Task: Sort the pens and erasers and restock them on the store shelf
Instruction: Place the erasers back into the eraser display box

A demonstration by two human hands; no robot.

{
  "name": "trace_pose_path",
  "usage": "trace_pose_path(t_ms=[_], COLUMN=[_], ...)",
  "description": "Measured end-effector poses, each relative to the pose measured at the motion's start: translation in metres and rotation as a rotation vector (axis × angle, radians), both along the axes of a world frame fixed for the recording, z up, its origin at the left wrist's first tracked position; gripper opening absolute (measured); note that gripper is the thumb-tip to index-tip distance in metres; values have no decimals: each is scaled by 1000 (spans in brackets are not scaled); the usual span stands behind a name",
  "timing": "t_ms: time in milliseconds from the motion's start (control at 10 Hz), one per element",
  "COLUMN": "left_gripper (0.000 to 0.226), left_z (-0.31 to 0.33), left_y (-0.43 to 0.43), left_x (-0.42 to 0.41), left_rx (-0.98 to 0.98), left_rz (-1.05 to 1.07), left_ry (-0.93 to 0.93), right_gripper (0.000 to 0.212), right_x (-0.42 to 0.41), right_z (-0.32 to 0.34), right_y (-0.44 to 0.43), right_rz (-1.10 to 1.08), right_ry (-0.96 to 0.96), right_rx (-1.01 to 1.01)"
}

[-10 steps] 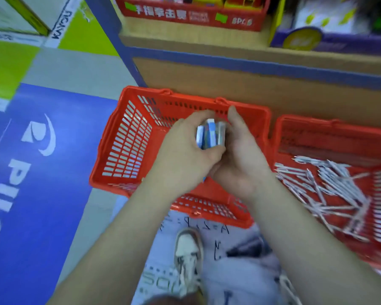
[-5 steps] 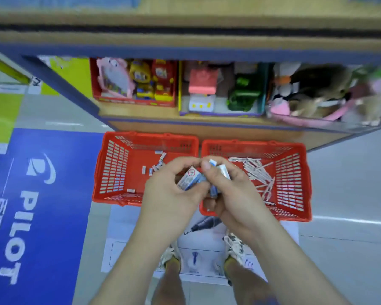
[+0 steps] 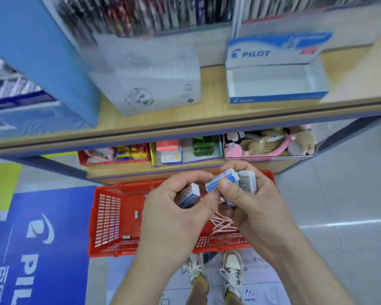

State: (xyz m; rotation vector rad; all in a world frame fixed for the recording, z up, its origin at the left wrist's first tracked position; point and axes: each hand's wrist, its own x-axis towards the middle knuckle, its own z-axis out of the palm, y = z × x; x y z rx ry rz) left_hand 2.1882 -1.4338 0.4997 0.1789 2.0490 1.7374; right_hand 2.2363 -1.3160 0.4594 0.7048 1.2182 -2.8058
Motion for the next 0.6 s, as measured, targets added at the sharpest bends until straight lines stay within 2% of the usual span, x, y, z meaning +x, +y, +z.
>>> trace_pose_path(t_ms=[100,200,300,400,500,600], left_gripper=[29,31,35,48,51,57], left_z=[7,8,6,7,13,16], left_y=[9,10,6,7,21,35], left_x=[-11,-25,-45,-69,-88,-99], left_rx=[44,99,125,77,20,-65], left_rz=[-22,-136,-278,-493,-664,-652], left_ry=[-24,-71,-53,-10,53,169], right_gripper=[36,41,48,48,41,36], right_x=[-7,-12,-21,-30,-43,-54], right_z=[2,5,9,17,26,31], right_y=[4,11,24,38,54,69], right_rz=[-64,-67,16,147,259,218], right_ry=[30,2,16,20,9,-35], right_rx=[-47,-63,-77,0,95,155])
